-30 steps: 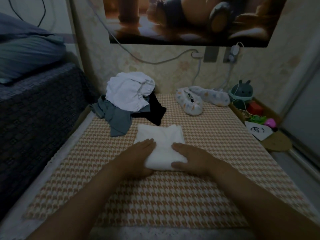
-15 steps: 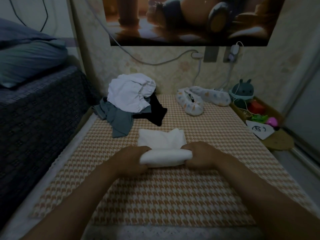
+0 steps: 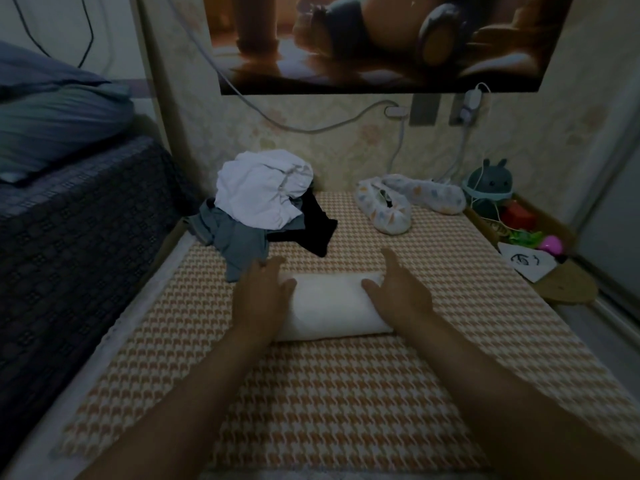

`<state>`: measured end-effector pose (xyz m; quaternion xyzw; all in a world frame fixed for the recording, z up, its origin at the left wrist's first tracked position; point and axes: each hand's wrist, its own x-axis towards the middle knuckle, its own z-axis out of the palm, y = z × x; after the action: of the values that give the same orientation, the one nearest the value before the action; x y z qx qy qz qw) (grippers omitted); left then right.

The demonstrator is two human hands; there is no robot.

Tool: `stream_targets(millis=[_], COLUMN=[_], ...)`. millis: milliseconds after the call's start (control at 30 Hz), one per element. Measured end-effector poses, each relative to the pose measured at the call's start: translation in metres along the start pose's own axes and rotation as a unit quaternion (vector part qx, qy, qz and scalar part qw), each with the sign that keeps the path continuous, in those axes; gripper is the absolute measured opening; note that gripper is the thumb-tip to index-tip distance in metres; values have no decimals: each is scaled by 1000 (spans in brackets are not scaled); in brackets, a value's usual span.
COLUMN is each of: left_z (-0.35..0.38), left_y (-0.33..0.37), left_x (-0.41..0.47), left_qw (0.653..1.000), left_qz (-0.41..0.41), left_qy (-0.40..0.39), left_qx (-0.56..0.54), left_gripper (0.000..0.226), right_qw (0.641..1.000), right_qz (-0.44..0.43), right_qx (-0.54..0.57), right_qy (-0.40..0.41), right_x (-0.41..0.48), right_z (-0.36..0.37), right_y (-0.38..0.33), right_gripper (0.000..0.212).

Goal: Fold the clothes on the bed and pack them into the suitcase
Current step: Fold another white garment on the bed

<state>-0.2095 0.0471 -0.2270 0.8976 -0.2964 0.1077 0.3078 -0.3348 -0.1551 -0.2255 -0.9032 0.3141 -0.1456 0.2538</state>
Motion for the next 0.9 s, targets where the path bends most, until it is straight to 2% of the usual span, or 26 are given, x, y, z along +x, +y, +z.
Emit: stream_targets(millis=[67,100,133,167,233,267,367,467,567,600,633,733,767,800,833,900], left_z=[12,17,22,26,36,37,33,29,33,36,35,34,30,25,18,13], left_y=[3,7,10,10,2,-1,-7,-17,-30,-32,-32,-29,-23,-17,-9,-6], left_x=[9,10,9,6,-1,-4,-4,-2,-4,-2,1,9,10,10,8,3], left_qw=[988,979,974,970,967,968,969,961,956,957,957,948,947,948,951,955], left_qz=[146,189,205,207,208,210,204,218,267,265,246,152,116,67,9,-31], left_qy=[-19,-41,-63,-81,-85,-87,-119,-164,-119,-120,-155,-276,-299,-309,-303,-274], left_qx=[54,63,77,98,116,109,68,42,22,19,28,48,26,-10,-55,-112], left_gripper=[36,35,39,46,64,72,88,106,102,98,100,134,136,126,105,64], right_qw=[981,967,956,951,947,946,955,955,943,937,933,924,921,920,924,945], right_qz=[-147,-220,-275,-301,-298,-289,-244,-235,-237,-240,-244,-254,-255,-255,-252,-233], right_qx=[-86,-84,-74,-68,-95,-112,-103,-77,-82,-103,-127,-187,-210,-222,-214,-156], right_qy=[88,97,75,20,-76,-92,-135,-165,-219,-230,-234,-215,-208,-201,-191,-165], right_x=[4,7,9,7,-3,-5,1,6,7,8,9,6,4,3,1,-5], right_z=[6,10,14,17,25,29,33,26,20,20,21,19,17,15,13,7], right_y=[-6,-7,-7,-9,-5,0,5,1,5,7,8,3,-1,-4,-6,-7], right_gripper=[54,48,47,55,76,80,70,71,101,113,121,121,119,117,112,89])
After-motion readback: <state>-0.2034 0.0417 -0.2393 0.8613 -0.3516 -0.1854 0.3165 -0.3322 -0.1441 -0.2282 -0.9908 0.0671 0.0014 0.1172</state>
